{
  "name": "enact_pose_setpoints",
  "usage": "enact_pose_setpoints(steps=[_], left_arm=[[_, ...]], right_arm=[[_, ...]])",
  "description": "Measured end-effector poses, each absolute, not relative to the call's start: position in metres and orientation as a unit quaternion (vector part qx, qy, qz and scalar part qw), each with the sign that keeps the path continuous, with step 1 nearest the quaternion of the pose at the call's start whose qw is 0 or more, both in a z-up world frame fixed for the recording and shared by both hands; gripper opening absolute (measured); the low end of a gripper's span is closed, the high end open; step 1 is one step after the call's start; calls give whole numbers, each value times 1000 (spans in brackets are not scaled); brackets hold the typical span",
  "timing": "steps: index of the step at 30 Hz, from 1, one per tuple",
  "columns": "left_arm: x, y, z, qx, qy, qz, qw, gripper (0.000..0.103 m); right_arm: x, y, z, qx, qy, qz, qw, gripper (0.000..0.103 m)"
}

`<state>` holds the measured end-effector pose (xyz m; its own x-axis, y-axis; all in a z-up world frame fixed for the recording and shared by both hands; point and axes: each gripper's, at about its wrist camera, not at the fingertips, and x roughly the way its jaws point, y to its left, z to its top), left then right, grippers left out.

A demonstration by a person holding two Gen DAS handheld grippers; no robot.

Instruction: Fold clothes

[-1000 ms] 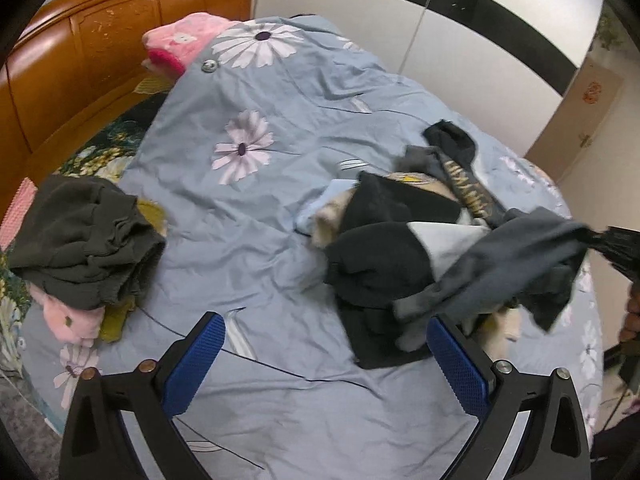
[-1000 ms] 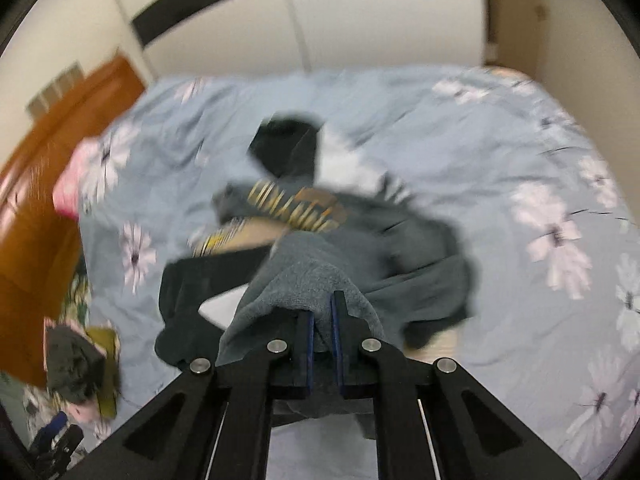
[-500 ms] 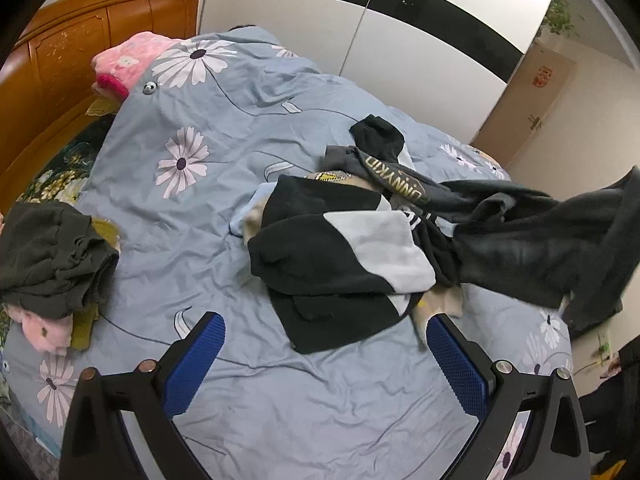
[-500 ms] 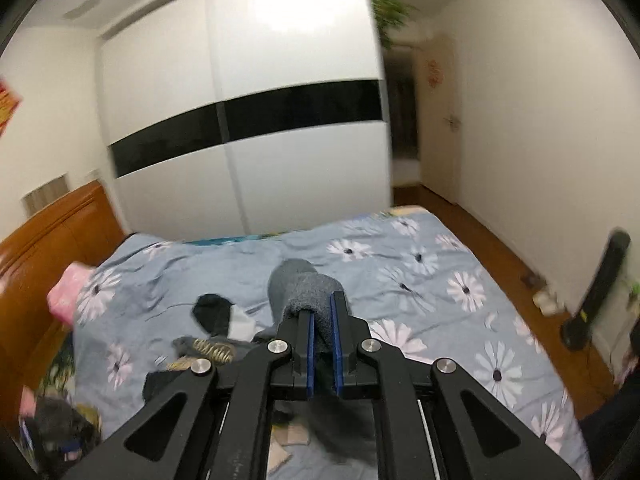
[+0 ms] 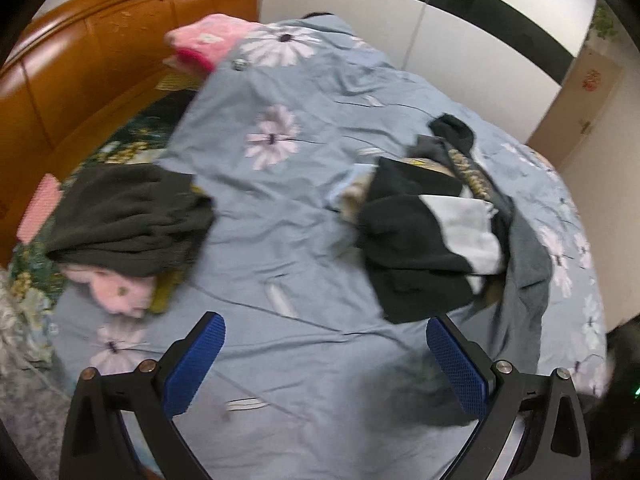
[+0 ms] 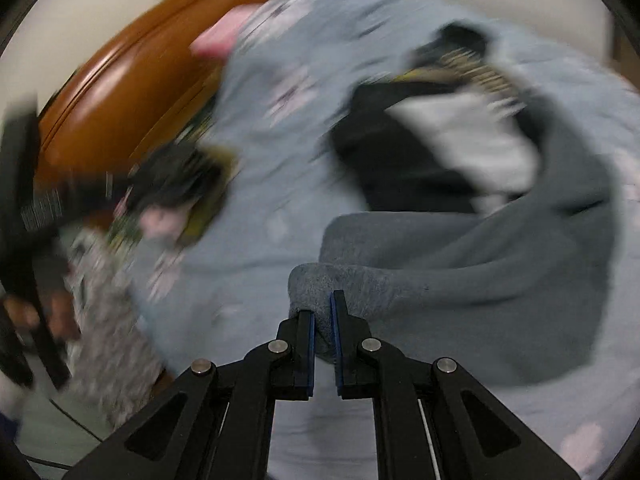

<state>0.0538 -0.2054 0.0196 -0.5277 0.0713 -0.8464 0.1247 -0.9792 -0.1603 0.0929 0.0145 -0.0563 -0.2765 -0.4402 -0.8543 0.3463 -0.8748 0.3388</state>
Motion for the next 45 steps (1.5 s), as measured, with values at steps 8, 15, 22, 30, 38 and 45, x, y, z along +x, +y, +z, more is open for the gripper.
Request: enact_pose_setpoints(steps=[8,15,22,30,38,45], left_arm=[[53,-213,13,509,70,-857,37,102],[35,-154,-27,544,56,-837,16,102],[34,-109,-80,584,58,-809,30,102],[85,-113,-160,631,75,-766,93,102],[70,-104,-206,642,47,-762,67,86],[55,-95,-206,648,32,-760,35,12]], right_arm=[[92,-19,-124,582,10,-779,233,12],[117,76,-108,570,-28,-792,218,57],[144,292,-179,582,-306,-748,-87,57],[172,374,-260,474,-574,-640,-190,57],[146,380,-262,436,-625,-624,-173,16],[132,385,-188,383,-612,-680,-124,12]])
